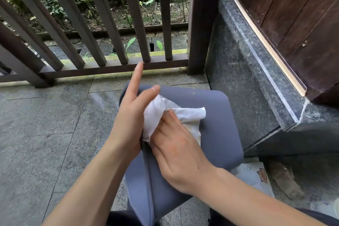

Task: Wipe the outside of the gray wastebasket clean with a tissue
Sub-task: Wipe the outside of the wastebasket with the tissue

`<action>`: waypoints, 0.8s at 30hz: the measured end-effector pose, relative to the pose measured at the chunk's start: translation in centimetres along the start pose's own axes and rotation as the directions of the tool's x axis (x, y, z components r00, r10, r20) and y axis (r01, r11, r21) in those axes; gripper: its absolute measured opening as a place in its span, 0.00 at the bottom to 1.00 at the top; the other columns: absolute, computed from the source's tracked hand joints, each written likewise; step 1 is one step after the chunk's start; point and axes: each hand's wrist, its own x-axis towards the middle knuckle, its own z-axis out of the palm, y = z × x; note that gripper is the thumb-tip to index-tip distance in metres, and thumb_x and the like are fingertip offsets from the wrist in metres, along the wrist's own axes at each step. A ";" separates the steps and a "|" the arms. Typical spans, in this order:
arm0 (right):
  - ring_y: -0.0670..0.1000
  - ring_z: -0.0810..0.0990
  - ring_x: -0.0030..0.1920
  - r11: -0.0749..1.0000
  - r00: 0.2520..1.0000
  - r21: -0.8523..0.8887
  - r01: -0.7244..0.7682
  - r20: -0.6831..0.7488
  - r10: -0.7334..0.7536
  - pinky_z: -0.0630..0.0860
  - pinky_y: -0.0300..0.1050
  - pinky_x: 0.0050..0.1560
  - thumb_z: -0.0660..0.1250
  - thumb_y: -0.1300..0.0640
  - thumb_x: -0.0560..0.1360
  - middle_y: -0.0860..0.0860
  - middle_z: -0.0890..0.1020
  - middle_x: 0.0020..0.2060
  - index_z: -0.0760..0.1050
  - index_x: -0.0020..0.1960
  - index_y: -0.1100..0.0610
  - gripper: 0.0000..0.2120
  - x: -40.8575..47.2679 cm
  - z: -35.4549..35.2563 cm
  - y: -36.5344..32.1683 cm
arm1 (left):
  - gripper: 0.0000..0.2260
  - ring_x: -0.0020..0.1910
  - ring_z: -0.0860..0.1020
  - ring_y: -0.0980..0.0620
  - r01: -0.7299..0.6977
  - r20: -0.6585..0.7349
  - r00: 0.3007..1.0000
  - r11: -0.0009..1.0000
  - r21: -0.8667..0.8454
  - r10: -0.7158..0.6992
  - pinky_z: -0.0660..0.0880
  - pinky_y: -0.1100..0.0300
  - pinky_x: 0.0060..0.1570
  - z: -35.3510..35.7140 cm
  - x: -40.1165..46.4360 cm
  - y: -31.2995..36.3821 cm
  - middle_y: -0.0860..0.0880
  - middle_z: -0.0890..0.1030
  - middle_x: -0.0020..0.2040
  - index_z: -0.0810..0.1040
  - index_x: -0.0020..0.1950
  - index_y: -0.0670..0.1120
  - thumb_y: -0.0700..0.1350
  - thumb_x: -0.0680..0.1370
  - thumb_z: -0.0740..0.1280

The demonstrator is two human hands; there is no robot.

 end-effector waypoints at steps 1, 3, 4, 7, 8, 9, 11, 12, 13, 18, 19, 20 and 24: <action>0.55 0.62 0.79 1.000 1.000 0.011 0.008 0.000 -0.008 0.58 0.59 0.78 0.61 0.64 0.81 0.54 0.73 0.73 0.73 0.72 0.59 0.20 -0.1 0.1 -0.1 | 0.29 0.65 0.68 0.77 -0.005 -0.008 1.000 0.999 -0.040 0.004 0.69 0.62 0.68 -0.1 0.1 0.0 0.77 0.73 0.64 0.70 0.73 0.71 0.52 0.73 0.69; 0.56 0.63 0.79 0.999 1.000 0.051 0.008 -0.012 -0.007 0.59 0.57 0.78 0.61 0.66 0.80 0.54 0.73 0.73 0.72 0.73 0.60 0.21 -0.3 0.3 -0.1 | 0.31 0.57 0.73 0.80 0.006 0.032 0.999 0.995 -0.099 -0.003 0.76 0.70 0.56 -0.4 0.3 0.1 0.79 0.78 0.55 0.68 0.76 0.68 0.51 0.74 0.69; 0.56 0.63 0.78 0.998 1.000 0.070 0.008 -0.022 -0.006 0.60 0.56 0.77 0.61 0.67 0.80 0.54 0.73 0.73 0.72 0.73 0.60 0.22 -0.5 0.3 -0.1 | 0.32 0.53 0.74 0.81 0.021 0.059 0.998 0.994 -0.106 -0.015 0.77 0.73 0.50 -0.5 0.4 0.2 0.80 0.78 0.51 0.66 0.78 0.67 0.50 0.74 0.69; 0.57 0.66 0.77 0.996 0.999 0.086 0.029 -0.028 -0.026 0.65 0.54 0.75 0.59 0.67 0.78 0.55 0.75 0.71 0.74 0.71 0.61 0.22 -0.7 0.5 0.1 | 0.32 0.52 0.73 0.83 0.039 0.068 0.997 0.997 -0.070 -0.035 0.76 0.73 0.50 -1.0 0.7 0.0 0.81 0.77 0.51 0.66 0.77 0.69 0.56 0.74 0.71; 0.57 0.66 0.76 0.996 0.999 0.086 0.038 -0.024 -0.036 0.67 0.53 0.74 0.58 0.66 0.78 0.55 0.75 0.71 0.75 0.70 0.62 0.22 -0.7 0.6 0.1 | 0.31 0.55 0.70 0.84 0.024 0.038 0.999 1.000 -0.017 -0.023 0.73 0.70 0.55 -1.1 0.8 -0.1 0.82 0.75 0.54 0.66 0.76 0.71 0.59 0.74 0.71; 0.57 0.67 0.76 0.995 0.999 0.087 0.040 -0.021 -0.038 0.67 0.52 0.74 0.57 0.65 0.78 0.56 0.75 0.71 0.75 0.70 0.62 0.22 -0.7 0.9 0.1 | 0.29 0.57 0.68 0.84 -0.003 0.004 1.000 0.998 0.068 0.003 0.70 0.68 0.58 -1.1 0.8 -0.3 0.83 0.73 0.55 0.66 0.75 0.72 0.59 0.76 0.70; 0.56 0.66 0.77 0.996 0.999 0.088 0.009 -0.032 -0.006 0.67 0.51 0.75 0.57 0.65 0.78 0.56 0.74 0.72 0.74 0.71 0.62 0.23 -0.7 1.3 0.2 | 0.25 0.54 0.71 0.83 -0.047 -0.015 0.999 0.966 0.254 0.052 0.69 0.73 0.55 -0.9 0.7 -0.7 0.85 0.74 0.51 0.66 0.77 0.69 0.50 0.83 0.65; 0.56 0.67 0.77 0.996 0.999 0.092 -0.020 -0.044 0.024 0.67 0.51 0.75 0.58 0.67 0.78 0.57 0.74 0.72 0.73 0.72 0.63 0.23 -0.6 1.4 0.2 | 0.25 0.50 0.73 0.83 -0.052 -0.007 0.998 0.943 0.330 0.057 0.70 0.77 0.50 -0.7 0.7 -1.0 0.85 0.74 0.47 0.66 0.77 0.67 0.45 0.84 0.62; 0.57 0.68 0.76 0.994 0.997 0.094 -0.047 -0.055 0.052 0.68 0.53 0.74 0.60 0.68 0.77 0.58 0.75 0.71 0.74 0.71 0.63 0.23 -0.5 1.7 0.3 | 0.25 0.46 0.73 0.83 -0.042 -0.003 0.999 0.923 0.381 0.047 0.69 0.79 0.46 -0.6 0.6 -1.2 0.85 0.74 0.43 0.66 0.77 0.66 0.42 0.85 0.60; 0.61 0.68 0.76 0.991 0.989 0.072 -0.112 -0.092 0.119 0.67 0.56 0.74 0.64 0.66 0.78 0.59 0.74 0.72 0.71 0.73 0.63 0.23 -0.1 2.3 -0.4 | 0.25 0.60 0.74 0.76 -0.017 -0.004 1.000 0.957 0.289 0.020 0.71 0.67 0.65 -0.5 0.5 -0.8 0.77 0.77 0.56 0.68 0.77 0.66 0.46 0.82 0.65; 0.59 0.66 0.77 0.984 0.983 0.110 -0.139 -0.105 0.151 0.67 0.55 0.75 0.63 0.63 0.80 0.58 0.72 0.73 0.69 0.75 0.61 0.24 0.2 2.0 -0.4 | 0.26 0.63 0.75 0.71 -0.009 0.014 1.000 0.966 0.258 0.005 0.72 0.63 0.66 -0.5 0.4 -0.7 0.74 0.78 0.60 0.67 0.77 0.67 0.49 0.80 0.66; 0.56 0.64 0.78 0.972 0.975 0.154 -0.177 -0.109 0.195 0.66 0.54 0.76 0.62 0.60 0.81 0.57 0.69 0.75 0.65 0.77 0.58 0.25 0.6 1.6 -0.3 | 0.28 0.62 0.78 0.69 0.011 0.041 0.999 0.972 0.233 -0.021 0.76 0.62 0.62 -0.6 0.2 -0.6 0.73 0.80 0.57 0.66 0.77 0.68 0.51 0.78 0.68; 0.54 0.59 0.80 0.965 0.966 0.093 -0.244 -0.062 0.251 0.61 0.50 0.79 0.67 0.53 0.80 0.53 0.64 0.78 0.60 0.78 0.51 0.30 1.0 0.4 0.3 | 0.28 0.55 0.79 0.74 0.124 0.089 0.987 0.982 0.140 -0.137 0.78 0.69 0.52 -0.5 -0.5 -0.5 0.72 0.81 0.56 0.71 0.72 0.71 0.59 0.73 0.72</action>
